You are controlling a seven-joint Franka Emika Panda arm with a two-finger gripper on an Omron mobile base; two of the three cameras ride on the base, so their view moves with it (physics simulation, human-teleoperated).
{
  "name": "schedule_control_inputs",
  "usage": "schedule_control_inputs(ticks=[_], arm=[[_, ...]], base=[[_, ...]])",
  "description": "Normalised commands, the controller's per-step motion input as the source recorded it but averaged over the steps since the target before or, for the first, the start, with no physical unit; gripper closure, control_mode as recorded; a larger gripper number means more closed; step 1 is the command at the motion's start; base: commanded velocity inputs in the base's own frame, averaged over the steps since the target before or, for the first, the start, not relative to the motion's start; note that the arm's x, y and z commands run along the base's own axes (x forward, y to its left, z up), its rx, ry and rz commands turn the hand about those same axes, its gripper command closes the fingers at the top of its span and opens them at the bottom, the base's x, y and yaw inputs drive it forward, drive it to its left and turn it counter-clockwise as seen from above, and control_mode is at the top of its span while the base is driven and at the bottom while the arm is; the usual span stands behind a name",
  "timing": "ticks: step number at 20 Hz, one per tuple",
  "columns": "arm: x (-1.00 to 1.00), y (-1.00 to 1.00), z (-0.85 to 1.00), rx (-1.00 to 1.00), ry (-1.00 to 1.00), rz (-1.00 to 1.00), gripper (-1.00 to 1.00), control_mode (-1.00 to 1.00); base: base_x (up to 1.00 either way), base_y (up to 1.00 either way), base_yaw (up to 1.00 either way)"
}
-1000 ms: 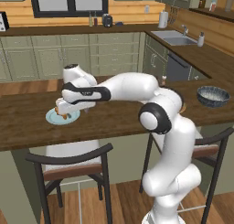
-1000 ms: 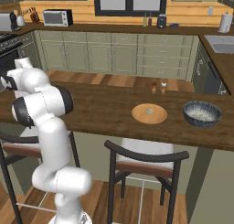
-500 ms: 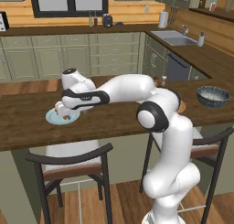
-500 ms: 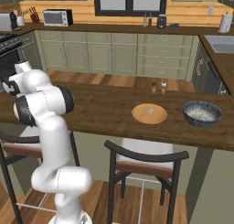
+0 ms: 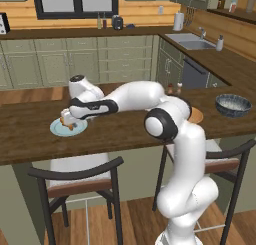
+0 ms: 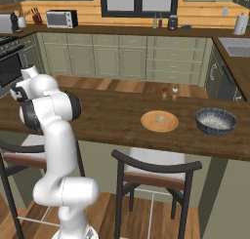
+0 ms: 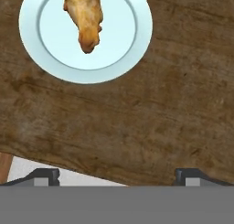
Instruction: Pick the chicken drumstick and garlic from their plates and place them in the bowl. Then put the bowl in the fridge.
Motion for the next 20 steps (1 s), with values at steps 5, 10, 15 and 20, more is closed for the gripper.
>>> schedule_control_inputs(ticks=[5, 10, 15, 20], arm=[[0.13, 0.32, -0.26, 0.0, 0.0, 0.0, -1.0, -1.0], [0.18, 0.2, -0.37, 0.0, 0.0, 0.0, -1.0, -1.0], [0.38, 0.14, -0.19, 0.0, 0.0, 0.0, -1.0, -1.0], [0.56, 0.16, 0.0, 0.0, 0.0, 0.0, -1.0, -1.0]], base=[[0.0, 0.0, 0.0], [0.0, 0.0, 0.0], [0.0, 0.0, 0.0], [0.0, 0.0, 0.0]])
